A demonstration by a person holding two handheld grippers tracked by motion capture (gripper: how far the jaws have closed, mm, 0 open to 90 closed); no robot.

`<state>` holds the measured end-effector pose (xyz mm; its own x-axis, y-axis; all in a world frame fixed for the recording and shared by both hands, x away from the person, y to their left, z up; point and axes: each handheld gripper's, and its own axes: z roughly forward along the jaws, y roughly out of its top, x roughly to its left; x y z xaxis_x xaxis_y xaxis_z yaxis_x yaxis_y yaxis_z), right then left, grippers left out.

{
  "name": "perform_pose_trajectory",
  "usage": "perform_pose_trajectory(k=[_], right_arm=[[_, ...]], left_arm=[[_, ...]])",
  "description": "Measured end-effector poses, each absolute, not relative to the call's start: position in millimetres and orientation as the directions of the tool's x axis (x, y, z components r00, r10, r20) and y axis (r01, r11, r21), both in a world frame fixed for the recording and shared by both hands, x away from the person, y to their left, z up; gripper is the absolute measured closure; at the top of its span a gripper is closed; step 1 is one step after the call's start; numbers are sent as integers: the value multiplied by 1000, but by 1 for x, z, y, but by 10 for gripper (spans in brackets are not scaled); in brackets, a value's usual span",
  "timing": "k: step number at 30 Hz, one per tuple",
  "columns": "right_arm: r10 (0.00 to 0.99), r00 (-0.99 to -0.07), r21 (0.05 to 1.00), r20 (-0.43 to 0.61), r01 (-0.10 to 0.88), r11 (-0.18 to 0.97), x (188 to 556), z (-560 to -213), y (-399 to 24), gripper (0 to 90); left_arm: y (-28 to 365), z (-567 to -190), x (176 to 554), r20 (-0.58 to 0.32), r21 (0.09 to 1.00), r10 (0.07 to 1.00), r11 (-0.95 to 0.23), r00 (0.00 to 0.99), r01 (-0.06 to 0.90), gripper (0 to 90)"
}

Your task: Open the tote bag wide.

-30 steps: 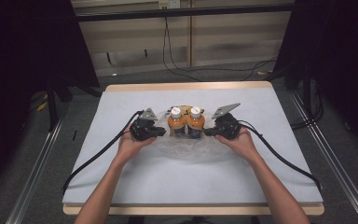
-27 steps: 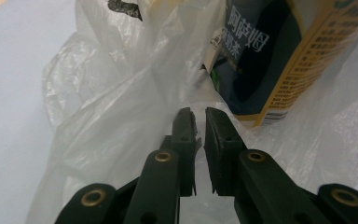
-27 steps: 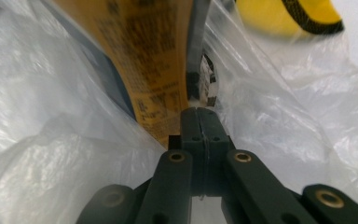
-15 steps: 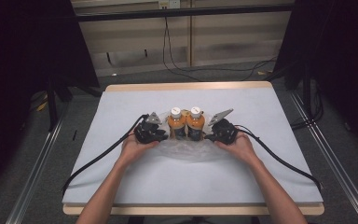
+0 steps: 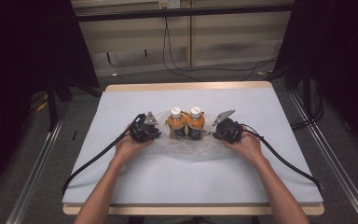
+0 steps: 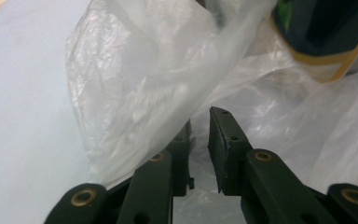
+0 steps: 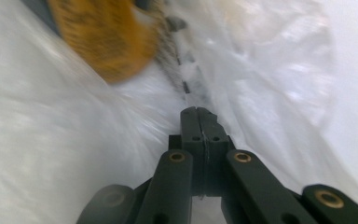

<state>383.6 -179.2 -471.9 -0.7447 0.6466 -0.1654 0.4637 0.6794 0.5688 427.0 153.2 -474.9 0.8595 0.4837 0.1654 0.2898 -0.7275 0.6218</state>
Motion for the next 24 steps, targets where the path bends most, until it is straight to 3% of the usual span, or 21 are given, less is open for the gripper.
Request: perform_pose_trajectory(k=[4, 13, 20, 24], right_arm=[[668, -730, 577, -144, 486, 656, 387, -472, -190, 900], [673, -696, 540, -251, 477, 694, 387, -472, -197, 900], [677, -729, 618, -99, 488, 617, 385, -465, -199, 900], [651, -755, 644, -81, 458, 612, 384, -460, -194, 900]], left_arm=[[161, -475, 429, 145, 629, 498, -713, 855, 308, 818], [169, -473, 429, 159, 603, 495, -734, 854, 314, 872], [169, -473, 429, 150, 602, 495, -732, 856, 318, 891], [169, -472, 428, 138, 602, 488, -733, 862, 318, 877]])
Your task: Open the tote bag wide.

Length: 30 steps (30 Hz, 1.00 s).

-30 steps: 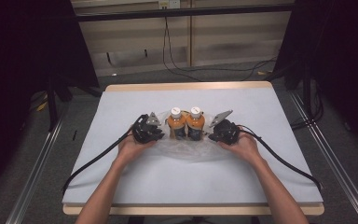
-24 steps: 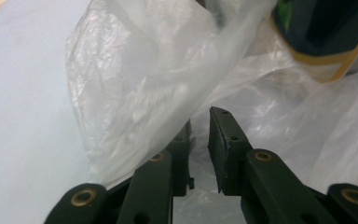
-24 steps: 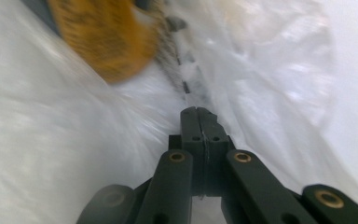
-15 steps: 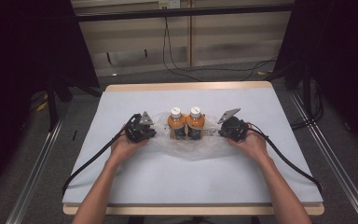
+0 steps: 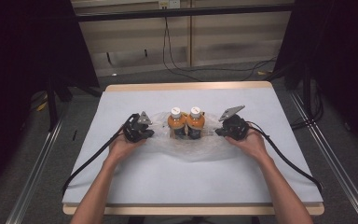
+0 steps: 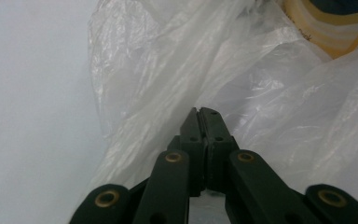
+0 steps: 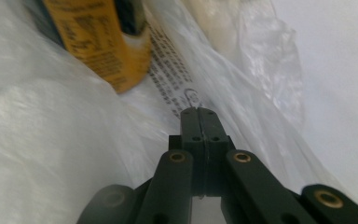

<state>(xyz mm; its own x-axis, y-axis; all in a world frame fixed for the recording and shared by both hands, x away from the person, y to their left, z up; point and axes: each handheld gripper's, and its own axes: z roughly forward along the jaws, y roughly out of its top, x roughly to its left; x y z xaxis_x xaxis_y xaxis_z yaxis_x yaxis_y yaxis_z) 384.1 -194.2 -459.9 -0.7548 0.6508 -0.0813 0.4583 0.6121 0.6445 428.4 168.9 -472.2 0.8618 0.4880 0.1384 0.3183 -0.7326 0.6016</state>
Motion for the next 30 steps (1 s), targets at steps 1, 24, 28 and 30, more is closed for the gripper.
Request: perform_pose_trajectory(k=[1, 24, 28, 30], right_arm=[[645, -759, 636, -81, 459, 620, 383, -459, -191, 900], [515, -829, 283, -218, 451, 847, 381, -456, -208, 900], [537, -806, 262, -249, 478, 838, 387, -457, -223, 900], [537, -807, 272, -244, 475, 837, 390, -457, -226, 900]], left_arm=[[169, -471, 429, 118, 595, 476, -737, 872, 322, 869], [173, -465, 436, 244, 454, 402, -852, 883, 262, 900], [174, -464, 437, 244, 439, 381, -863, 892, 249, 900], [174, -463, 436, 242, 431, 373, -868, 896, 245, 900]])
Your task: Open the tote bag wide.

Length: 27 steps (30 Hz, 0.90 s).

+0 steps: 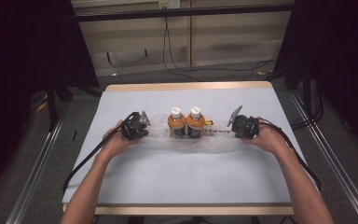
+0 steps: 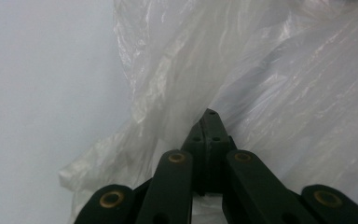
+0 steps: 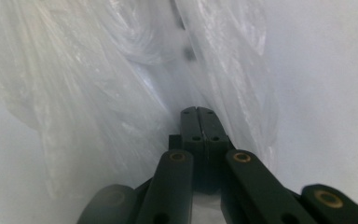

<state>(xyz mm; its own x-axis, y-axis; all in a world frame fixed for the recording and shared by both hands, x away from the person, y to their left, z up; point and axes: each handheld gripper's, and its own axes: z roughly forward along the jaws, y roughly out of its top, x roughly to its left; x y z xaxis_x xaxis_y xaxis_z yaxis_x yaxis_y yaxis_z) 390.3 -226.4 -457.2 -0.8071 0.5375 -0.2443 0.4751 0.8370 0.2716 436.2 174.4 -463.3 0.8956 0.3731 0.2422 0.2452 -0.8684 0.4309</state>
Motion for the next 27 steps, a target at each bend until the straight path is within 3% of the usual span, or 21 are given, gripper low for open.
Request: perform_pose_trajectory(k=[6, 17, 27], right_arm=[[540, -796, 265, -271, 478, 837, 396, -458, -228, 900], [536, -807, 262, -249, 477, 839, 395, -456, -234, 900], [548, -792, 301, -269, 471, 829, 387, -459, -235, 900]], left_arm=[[179, -460, 432, 254, 365, 336, -902, 907, 232, 900], [196, -459, 423, 204, 401, 334, -886, 920, 233, 900], [204, -459, 421, 117, 446, 404, -838, 907, 315, 900]])
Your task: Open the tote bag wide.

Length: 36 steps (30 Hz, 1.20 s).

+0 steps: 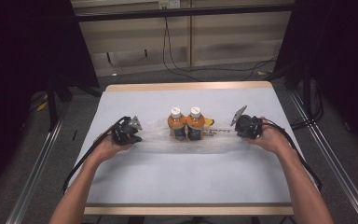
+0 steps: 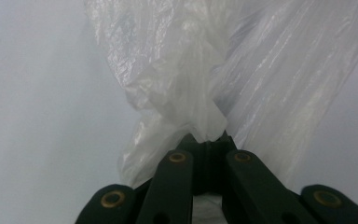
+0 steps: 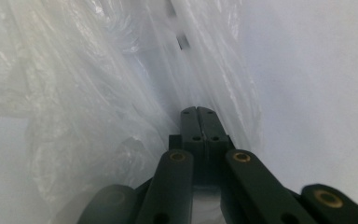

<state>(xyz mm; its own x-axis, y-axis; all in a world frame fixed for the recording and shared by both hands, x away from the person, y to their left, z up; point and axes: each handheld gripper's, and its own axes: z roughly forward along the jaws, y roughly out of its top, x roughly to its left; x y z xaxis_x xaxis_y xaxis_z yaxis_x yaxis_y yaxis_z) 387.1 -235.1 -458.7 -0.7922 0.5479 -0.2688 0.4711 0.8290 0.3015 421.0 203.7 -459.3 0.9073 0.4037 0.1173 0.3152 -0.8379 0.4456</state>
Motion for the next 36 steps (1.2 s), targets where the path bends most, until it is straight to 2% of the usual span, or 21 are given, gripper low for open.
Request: perform_pose_trajectory(k=[4, 6, 10, 13, 19, 21, 24, 26, 29, 30, 33, 36], right_arm=[[549, -792, 307, -268, 470, 828, 387, -458, -232, 900], [571, -783, 343, -247, 481, 807, 386, -457, -235, 900], [616, -765, 454, -189, 488, 745, 384, -451, -242, 900], [614, -770, 496, -171, 472, 729, 379, -447, -241, 900], [648, -750, 601, -133, 459, 654, 371, -440, -241, 819], [655, -751, 648, -88, 456, 610, 369, -436, -243, 799], [652, -756, 684, -55, 447, 577, 368, -433, -243, 769], [654, -754, 683, -69, 442, 582, 367, -432, -240, 745], [658, -750, 707, -64, 431, 560, 367, -430, -238, 694], [653, -756, 720, -47, 427, 547, 367, -430, -238, 694], [645, -763, 740, -42, 410, 533, 366, -427, -235, 690], [636, -771, 750, -40, 397, 529, 366, -426, -230, 686]], left_arm=[[209, -463, 417, 18, 532, 476, -749, 879, 395, 900], [212, -462, 413, 15, 558, 467, -738, 884, 380, 896], [216, -460, 406, 5, 625, 468, -691, 884, 363, 817], [218, -455, 399, 1, 674, 487, -646, 873, 360, 746], [228, -437, 380, 9, 755, 507, -569, 862, 326, 600], [232, -431, 374, 14, 780, 511, -544, 859, 311, 566], [232, -428, 369, 21, 788, 512, -537, 859, 301, 491], [231, -430, 373, 8, 790, 509, -531, 861, 306, 449], [229, -432, 374, -61, 829, 504, -454, 861, 325, 385], [227, -431, 373, -58, 830, 503, -456, 862, 322, 367], [224, -428, 372, -24, 835, 503, -465, 864, 295, 353], [222, -426, 371, -34, 847, 505, -443, 862, 293, 349]])
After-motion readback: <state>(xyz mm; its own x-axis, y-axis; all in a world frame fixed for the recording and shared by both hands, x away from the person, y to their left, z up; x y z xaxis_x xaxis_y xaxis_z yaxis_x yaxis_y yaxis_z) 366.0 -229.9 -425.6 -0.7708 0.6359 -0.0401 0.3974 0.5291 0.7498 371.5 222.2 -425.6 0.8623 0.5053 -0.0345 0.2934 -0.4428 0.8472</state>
